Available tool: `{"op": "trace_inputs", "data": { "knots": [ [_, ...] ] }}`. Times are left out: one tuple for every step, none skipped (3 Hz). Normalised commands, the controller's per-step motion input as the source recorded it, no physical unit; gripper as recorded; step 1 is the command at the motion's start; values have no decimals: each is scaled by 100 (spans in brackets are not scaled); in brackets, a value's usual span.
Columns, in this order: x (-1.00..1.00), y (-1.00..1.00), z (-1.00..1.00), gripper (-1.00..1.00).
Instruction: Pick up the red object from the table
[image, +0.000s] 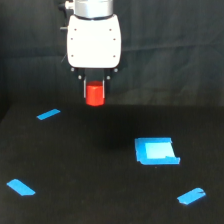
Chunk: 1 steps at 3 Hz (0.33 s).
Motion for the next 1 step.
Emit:
{"op": "trace_inputs", "data": {
  "knots": [
    [13,1,2,-95]
  ]
}}
